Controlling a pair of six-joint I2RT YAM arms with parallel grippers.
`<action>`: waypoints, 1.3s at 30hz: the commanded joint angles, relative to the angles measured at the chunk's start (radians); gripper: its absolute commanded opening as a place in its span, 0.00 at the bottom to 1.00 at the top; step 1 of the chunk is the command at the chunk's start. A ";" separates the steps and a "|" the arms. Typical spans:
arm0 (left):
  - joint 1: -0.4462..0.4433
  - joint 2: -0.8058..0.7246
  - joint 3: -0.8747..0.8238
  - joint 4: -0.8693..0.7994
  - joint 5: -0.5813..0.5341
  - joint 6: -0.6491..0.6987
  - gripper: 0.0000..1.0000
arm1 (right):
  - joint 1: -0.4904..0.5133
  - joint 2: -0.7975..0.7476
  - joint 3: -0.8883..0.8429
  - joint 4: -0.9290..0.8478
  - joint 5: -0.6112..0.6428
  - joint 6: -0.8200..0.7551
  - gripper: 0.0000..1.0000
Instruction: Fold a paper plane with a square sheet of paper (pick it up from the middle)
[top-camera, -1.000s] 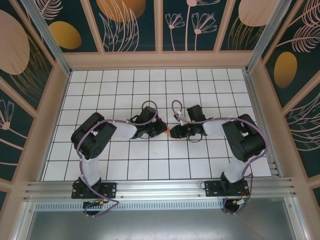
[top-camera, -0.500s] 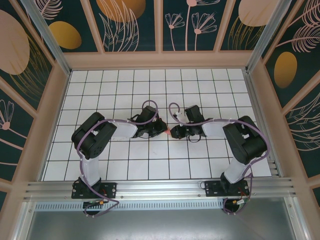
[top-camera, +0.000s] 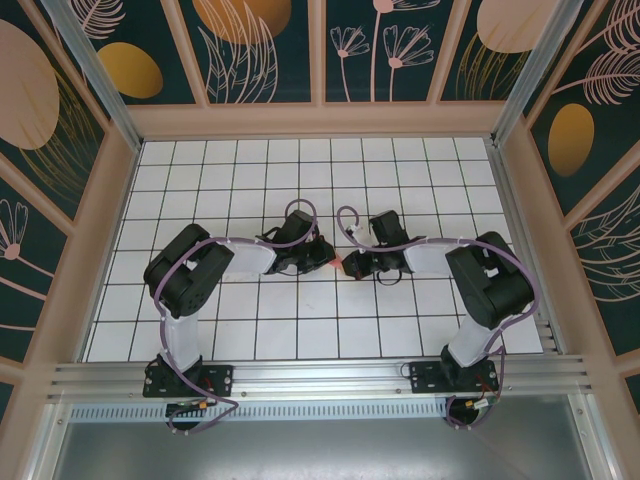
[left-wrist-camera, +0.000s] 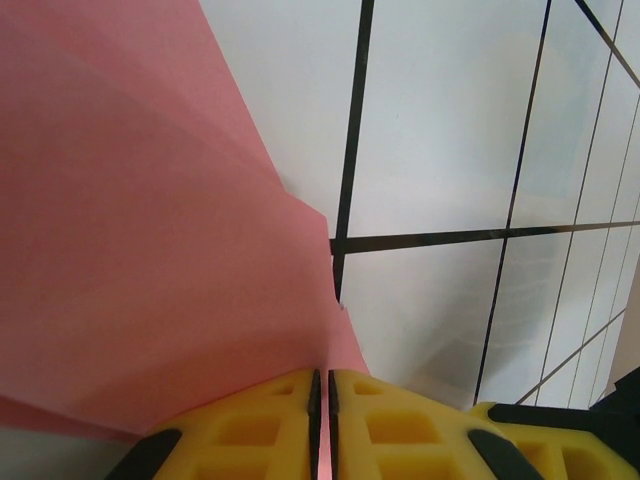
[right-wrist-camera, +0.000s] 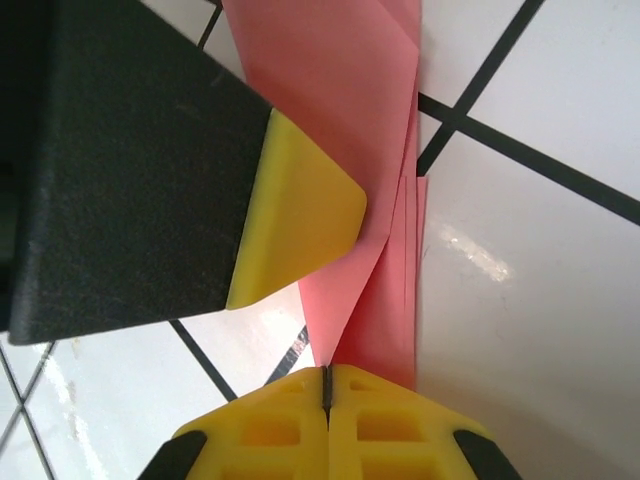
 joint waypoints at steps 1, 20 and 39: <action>0.024 0.014 0.008 -0.028 -0.056 0.047 0.18 | -0.030 0.022 0.001 0.001 -0.098 0.023 0.00; 0.023 -0.117 -0.198 0.317 0.082 0.054 0.24 | -0.067 0.142 -0.032 0.230 -0.327 0.357 0.00; 0.021 -0.002 -0.102 0.063 -0.068 0.007 0.15 | -0.080 0.138 0.022 0.082 -0.251 0.333 0.00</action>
